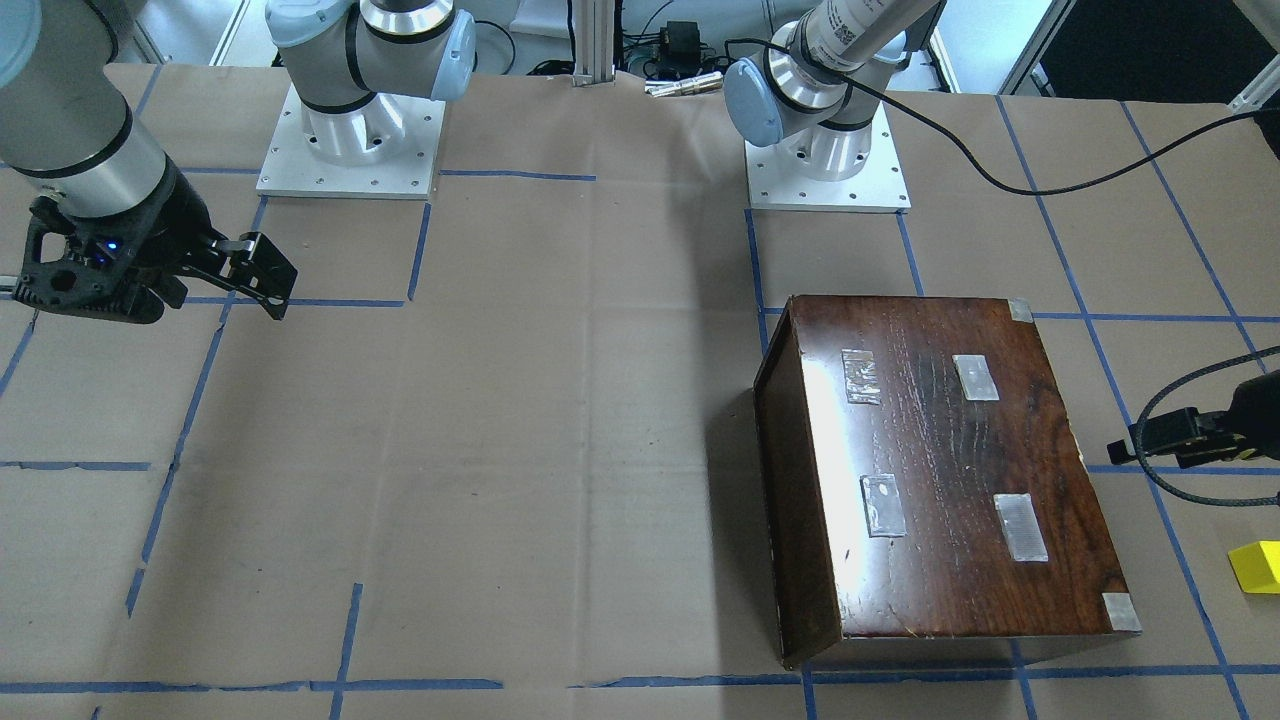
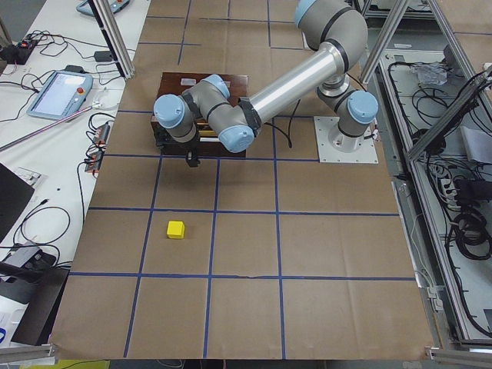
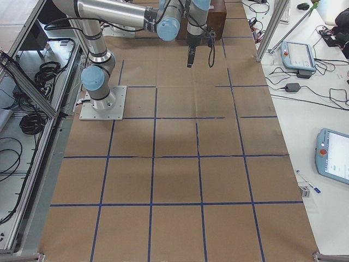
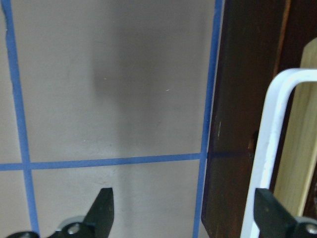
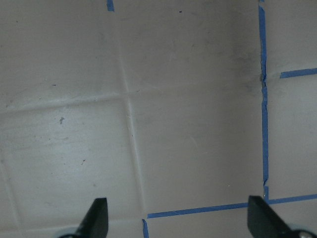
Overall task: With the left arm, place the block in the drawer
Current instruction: 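Lower the left gripper and hook the white drawer handle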
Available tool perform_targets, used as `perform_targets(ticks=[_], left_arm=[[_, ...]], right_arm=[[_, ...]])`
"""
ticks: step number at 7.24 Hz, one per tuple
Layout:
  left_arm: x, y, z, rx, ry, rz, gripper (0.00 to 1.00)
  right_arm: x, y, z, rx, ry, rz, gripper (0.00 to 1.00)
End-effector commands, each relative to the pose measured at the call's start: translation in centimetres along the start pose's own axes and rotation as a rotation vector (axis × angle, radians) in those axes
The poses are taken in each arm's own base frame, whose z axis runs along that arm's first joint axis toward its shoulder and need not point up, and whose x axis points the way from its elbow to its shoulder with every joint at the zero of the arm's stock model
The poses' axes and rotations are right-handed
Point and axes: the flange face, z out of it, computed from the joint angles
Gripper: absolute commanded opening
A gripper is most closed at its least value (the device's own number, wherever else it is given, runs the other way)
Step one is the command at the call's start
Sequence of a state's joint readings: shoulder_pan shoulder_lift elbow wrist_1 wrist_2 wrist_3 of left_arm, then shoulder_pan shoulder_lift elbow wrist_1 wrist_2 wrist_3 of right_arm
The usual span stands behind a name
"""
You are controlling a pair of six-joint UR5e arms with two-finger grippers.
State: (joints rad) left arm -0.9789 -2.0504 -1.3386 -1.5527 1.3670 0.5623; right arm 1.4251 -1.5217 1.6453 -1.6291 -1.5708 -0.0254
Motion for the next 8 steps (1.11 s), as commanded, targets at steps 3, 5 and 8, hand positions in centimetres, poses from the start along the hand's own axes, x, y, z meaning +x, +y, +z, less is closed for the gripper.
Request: perform_targets(ticks=[3,5,8], left_arm=[[-0.5,0.3,1.9,-0.006,0.084,-0.024,0.99],[-0.3,0.7,3.2,-0.029,0.096,-0.028,0.99],[0.2,0.8,3.4,-0.032,0.098,-0.026,0.99]], right_arm=[[0.0,0.0,0.0,-0.001,0.0,-0.001,1.0],[0.0,0.0,0.0,-0.001,0.0,0.001,1.0],[0.0,0.0,0.1,-0.002,0.0,-0.001,1.0]])
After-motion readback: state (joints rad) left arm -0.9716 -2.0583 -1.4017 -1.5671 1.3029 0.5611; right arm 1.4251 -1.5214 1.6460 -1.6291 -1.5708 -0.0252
